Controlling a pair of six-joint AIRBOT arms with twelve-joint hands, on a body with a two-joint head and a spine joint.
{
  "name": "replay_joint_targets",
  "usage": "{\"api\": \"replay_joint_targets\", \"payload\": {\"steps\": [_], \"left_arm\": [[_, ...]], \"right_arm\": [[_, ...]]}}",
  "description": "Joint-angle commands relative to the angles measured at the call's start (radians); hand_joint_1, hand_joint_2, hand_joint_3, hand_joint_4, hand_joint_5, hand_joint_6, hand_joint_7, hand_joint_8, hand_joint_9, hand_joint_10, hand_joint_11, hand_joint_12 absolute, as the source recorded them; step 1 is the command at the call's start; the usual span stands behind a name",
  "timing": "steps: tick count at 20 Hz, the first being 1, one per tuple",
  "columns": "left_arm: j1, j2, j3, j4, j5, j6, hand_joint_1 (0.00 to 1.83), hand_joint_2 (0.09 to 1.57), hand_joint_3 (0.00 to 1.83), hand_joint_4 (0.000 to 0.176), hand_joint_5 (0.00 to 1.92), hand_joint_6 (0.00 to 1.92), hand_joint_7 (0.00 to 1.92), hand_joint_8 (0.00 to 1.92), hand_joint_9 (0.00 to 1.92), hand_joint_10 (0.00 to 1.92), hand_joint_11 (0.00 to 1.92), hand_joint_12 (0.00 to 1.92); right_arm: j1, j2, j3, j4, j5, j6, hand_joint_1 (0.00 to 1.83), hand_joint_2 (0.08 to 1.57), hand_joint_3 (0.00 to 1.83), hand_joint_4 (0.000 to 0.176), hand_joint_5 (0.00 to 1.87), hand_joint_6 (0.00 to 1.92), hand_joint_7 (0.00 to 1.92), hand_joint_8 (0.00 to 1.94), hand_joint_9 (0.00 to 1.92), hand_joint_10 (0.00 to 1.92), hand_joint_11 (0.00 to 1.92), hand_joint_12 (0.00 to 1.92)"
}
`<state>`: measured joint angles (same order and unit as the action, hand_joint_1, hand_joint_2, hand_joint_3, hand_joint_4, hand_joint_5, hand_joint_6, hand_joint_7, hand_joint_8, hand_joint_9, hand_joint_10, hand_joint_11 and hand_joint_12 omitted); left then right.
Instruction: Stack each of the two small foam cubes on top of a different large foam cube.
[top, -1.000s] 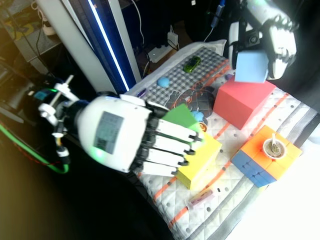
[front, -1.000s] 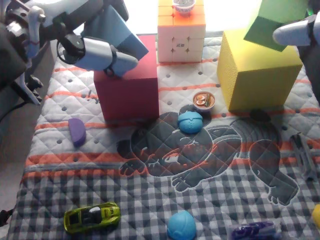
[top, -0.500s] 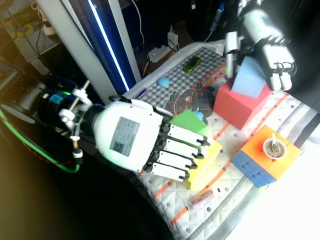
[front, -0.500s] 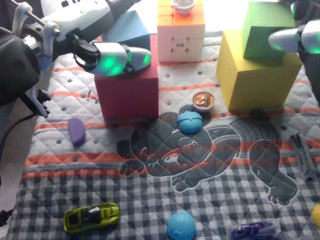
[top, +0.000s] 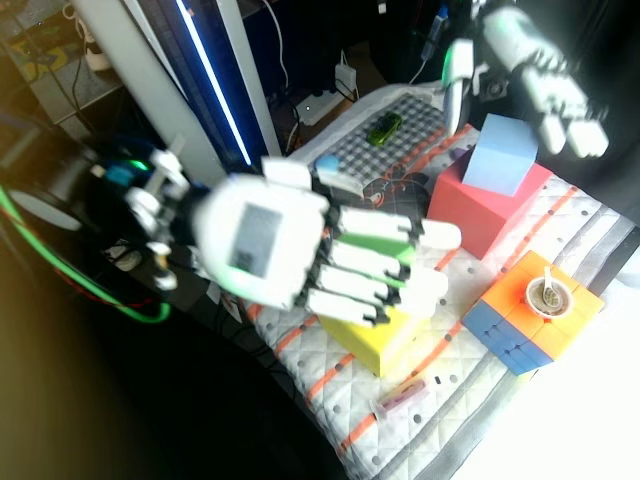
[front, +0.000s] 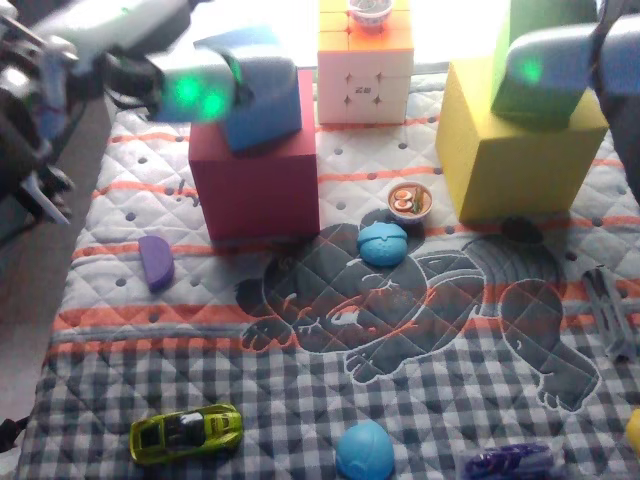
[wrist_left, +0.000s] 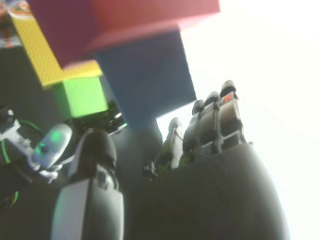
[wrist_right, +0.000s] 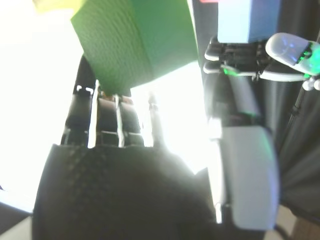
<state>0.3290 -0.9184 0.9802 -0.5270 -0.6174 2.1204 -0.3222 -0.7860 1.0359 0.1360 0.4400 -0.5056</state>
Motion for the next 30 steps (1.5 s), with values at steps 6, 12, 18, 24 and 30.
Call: {"api": "replay_joint_targets", "payload": {"steps": [6, 12, 18, 24, 30], "left_arm": [[0.048, 0.097, -0.089, 0.110, -0.315, -0.070, 0.33, 1.05, 0.01, 0.176, 0.00, 0.00, 0.00, 0.00, 0.00, 0.00, 0.00, 0.47], [0.237, 0.195, -0.114, 0.217, -0.575, -0.534, 0.36, 1.07, 0.00, 0.176, 0.00, 0.00, 0.00, 0.00, 0.00, 0.00, 0.00, 1.08], [0.358, 0.233, -0.132, 0.244, -0.786, -0.711, 0.37, 1.20, 0.04, 0.139, 0.00, 0.00, 0.00, 0.00, 0.00, 0.00, 0.00, 0.00], [0.488, 0.246, -0.166, 0.245, -0.975, -0.769, 0.60, 1.13, 0.01, 0.152, 0.00, 0.00, 0.00, 0.00, 0.00, 0.00, 0.00, 0.00], [0.588, 0.246, -0.186, 0.250, -1.108, -0.795, 0.89, 1.23, 0.02, 0.152, 0.00, 0.00, 0.01, 0.01, 0.00, 0.34, 0.00, 0.57]], "right_arm": [[0.014, 0.118, -0.098, -0.036, 0.281, 0.004, 0.44, 1.05, 0.00, 0.140, 0.00, 0.00, 0.00, 0.00, 0.00, 0.00, 0.00, 1.07], [-0.092, 0.217, -0.206, -0.054, 0.512, 0.004, 0.37, 1.12, 0.00, 0.114, 0.00, 0.00, 0.00, 0.00, 0.00, 0.00, 0.00, 0.56], [-0.253, 0.227, -0.192, -0.082, 0.767, 0.004, 0.49, 1.15, 0.00, 0.037, 0.00, 0.00, 0.00, 0.00, 0.00, 0.00, 0.05, 0.03], [-0.433, 0.196, -0.183, -0.026, 1.030, 0.004, 0.70, 1.11, 0.00, 0.000, 0.00, 0.00, 0.00, 0.00, 0.00, 0.00, 0.00, 0.17], [-0.718, 0.193, -0.223, 0.129, 1.323, 0.004, 0.95, 1.05, 0.00, 0.057, 0.16, 0.37, 0.00, 0.00, 0.00, 0.00, 0.00, 0.00]]}}
